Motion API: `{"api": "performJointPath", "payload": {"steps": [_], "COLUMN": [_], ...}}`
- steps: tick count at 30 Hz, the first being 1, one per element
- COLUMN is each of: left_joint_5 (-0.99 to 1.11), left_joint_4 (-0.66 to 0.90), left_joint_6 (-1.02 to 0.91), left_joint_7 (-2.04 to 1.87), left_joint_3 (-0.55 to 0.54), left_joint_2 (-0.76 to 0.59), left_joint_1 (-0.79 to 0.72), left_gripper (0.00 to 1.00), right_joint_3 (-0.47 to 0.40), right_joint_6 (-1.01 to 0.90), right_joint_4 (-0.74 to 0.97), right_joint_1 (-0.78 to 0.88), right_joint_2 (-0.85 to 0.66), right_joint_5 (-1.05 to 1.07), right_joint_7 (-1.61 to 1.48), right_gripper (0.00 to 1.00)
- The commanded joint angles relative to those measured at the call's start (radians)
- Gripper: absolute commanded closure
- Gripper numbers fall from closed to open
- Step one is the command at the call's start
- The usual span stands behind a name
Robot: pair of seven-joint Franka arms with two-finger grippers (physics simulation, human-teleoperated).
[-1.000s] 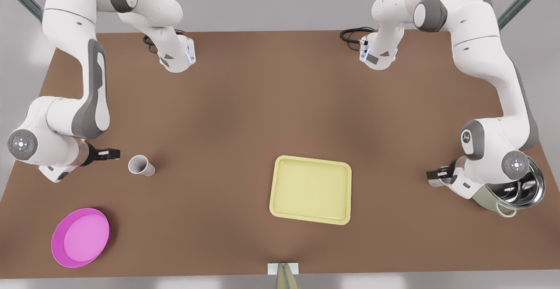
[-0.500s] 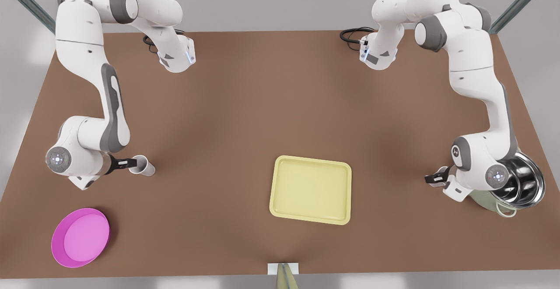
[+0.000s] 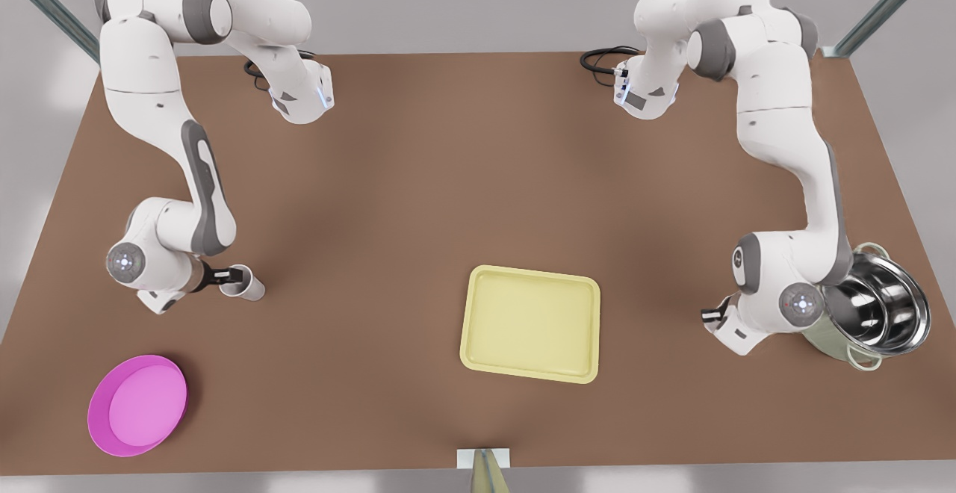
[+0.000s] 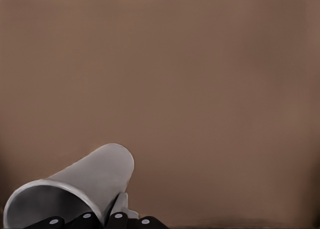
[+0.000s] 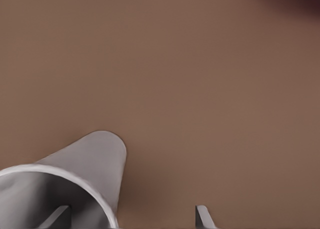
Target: Use both arms to respectively pick up the white IKEA cups from the middle-left and middle-right positions, then place the white IKEA cups onto the middle-middle tray, ensuring that the cups remain upright and do not tip over
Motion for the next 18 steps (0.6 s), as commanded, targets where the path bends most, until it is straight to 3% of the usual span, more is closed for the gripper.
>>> {"api": "performJointPath", "payload": {"steps": [1,6,10,11,14,18], "left_joint_5": [-0.001,-0.006,-0.006,-0.001,0.006,0.022], "left_joint_4": [0.047,0.239,0.291,0.29,0.278,0.268], "left_joint_6": [-0.095,-0.073,-0.015,-0.013,-0.041,-0.045], "left_joint_7": [-0.417,-0.671,-0.783,-0.784,-0.784,-0.784], "left_joint_3": [-0.004,-0.143,-0.142,-0.142,-0.139,-0.137], "left_joint_2": [-0.002,0.095,0.167,0.19,0.193,0.202], "left_joint_1": [-0.106,-0.192,-0.304,-0.316,-0.322,-0.318], "left_gripper": [0.79,0.79,0.79,0.79,0.79,0.79], "right_joint_3": [0.0,0.003,0.009,0.011,0.054,0.201], "right_joint_6": [0.075,0.088,0.084,0.079,0.075,0.076], "right_joint_4": [-0.002,0.001,0.01,0.013,0.045,0.129], "right_joint_1": [-0.001,0.006,0.011,0.013,0.014,0.028], "right_joint_2": [0.011,0.032,0.029,0.025,0.022,0.028], "right_joint_5": [0.001,0.0,-0.004,-0.005,-0.002,0.0], "right_joint_7": [-0.025,-0.025,-0.026,-0.038,-0.058,-0.051], "right_gripper": [0.11,0.43,0.64,0.75,0.79,0.79]}}
